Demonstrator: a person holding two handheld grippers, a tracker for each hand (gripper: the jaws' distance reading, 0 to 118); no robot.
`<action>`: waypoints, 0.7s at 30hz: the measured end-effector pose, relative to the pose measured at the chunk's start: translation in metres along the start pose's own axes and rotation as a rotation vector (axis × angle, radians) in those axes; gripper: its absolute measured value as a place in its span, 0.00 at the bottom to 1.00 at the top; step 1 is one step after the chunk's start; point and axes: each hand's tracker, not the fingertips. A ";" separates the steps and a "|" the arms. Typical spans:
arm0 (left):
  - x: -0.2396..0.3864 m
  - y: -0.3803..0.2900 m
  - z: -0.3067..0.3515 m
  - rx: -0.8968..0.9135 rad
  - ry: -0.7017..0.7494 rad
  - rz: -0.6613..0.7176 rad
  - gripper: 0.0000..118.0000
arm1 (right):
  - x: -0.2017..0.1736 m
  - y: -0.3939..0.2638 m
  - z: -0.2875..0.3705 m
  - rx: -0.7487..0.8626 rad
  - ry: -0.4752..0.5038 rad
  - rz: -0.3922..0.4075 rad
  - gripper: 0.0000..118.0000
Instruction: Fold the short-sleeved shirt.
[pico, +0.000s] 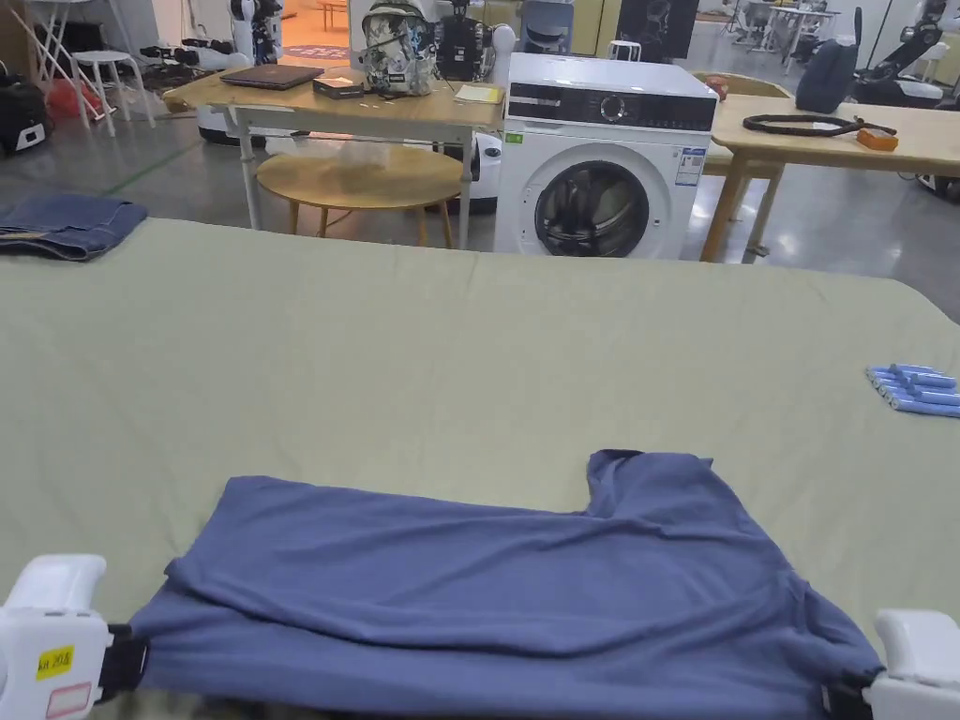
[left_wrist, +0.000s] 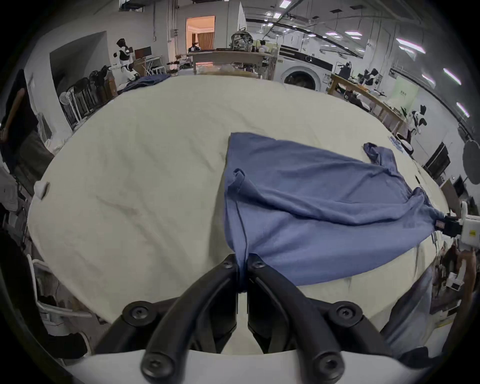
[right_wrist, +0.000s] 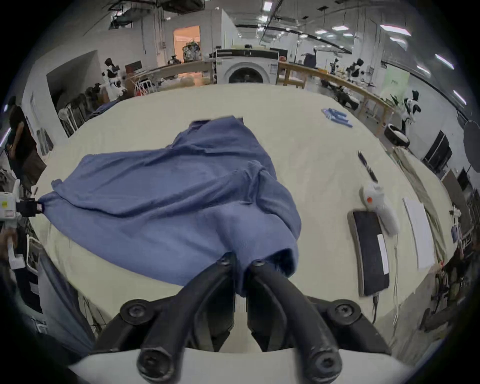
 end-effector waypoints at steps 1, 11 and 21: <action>-0.003 -0.011 -0.001 -0.015 0.001 0.004 0.00 | -0.002 -0.012 -0.001 -0.017 -0.004 -0.006 0.04; -0.006 -0.048 -0.040 -0.083 0.026 0.014 0.00 | -0.010 -0.061 -0.044 -0.082 -0.034 -0.032 0.04; -0.002 -0.022 -0.006 -0.009 -0.021 0.080 0.24 | -0.022 -0.026 -0.009 0.032 -0.120 0.003 0.55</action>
